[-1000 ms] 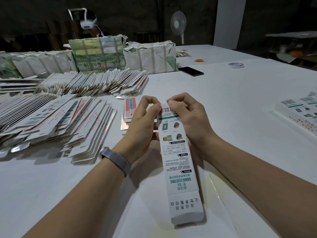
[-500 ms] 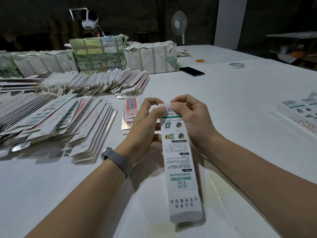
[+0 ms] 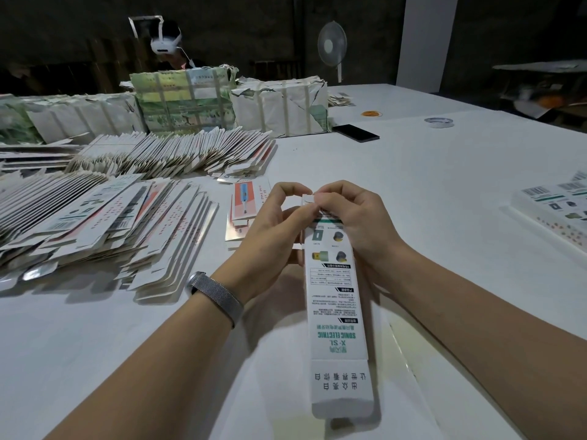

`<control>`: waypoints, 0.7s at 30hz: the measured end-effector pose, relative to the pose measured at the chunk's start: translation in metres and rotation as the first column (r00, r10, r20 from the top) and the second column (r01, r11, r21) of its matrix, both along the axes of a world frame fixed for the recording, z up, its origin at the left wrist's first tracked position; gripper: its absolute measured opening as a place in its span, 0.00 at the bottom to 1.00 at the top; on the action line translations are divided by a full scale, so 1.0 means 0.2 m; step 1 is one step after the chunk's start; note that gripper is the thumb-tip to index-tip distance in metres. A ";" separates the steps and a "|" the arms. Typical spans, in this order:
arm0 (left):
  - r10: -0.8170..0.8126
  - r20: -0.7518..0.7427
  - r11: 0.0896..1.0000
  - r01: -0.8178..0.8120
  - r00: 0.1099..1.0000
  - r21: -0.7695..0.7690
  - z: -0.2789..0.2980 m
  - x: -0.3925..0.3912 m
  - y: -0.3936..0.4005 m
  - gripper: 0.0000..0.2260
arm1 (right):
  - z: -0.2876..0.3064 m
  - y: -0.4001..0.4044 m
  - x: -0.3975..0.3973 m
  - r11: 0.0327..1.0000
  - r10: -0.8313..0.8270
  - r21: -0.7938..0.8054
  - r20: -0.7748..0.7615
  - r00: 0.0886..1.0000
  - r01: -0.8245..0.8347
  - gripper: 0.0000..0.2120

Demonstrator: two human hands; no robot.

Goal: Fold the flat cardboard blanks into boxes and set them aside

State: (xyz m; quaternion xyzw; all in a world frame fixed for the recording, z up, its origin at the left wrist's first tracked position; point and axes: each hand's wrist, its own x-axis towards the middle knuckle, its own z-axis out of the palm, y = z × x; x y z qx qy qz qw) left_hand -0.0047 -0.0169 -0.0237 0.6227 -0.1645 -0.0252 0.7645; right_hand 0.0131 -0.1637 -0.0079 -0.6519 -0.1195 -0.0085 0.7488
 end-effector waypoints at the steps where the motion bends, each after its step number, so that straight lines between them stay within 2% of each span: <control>1: -0.004 -0.001 1.000 0.004 1.000 0.004 0.00 0.00 0.00 0.10 | 0.00 0.00 0.00 1.000 -0.014 -0.007 0.009 1.000 0.014 0.07; 8: -0.020 -0.019 0.999 0.021 1.000 0.048 0.01 -0.02 -0.02 0.11 | 0.00 0.00 0.01 0.997 -0.068 0.032 -0.001 0.998 0.068 0.13; 21: 0.000 -0.031 0.998 0.002 1.000 0.061 0.00 -0.01 -0.03 0.07 | 0.02 -0.01 0.01 0.997 -0.057 0.049 -0.058 0.997 0.060 0.13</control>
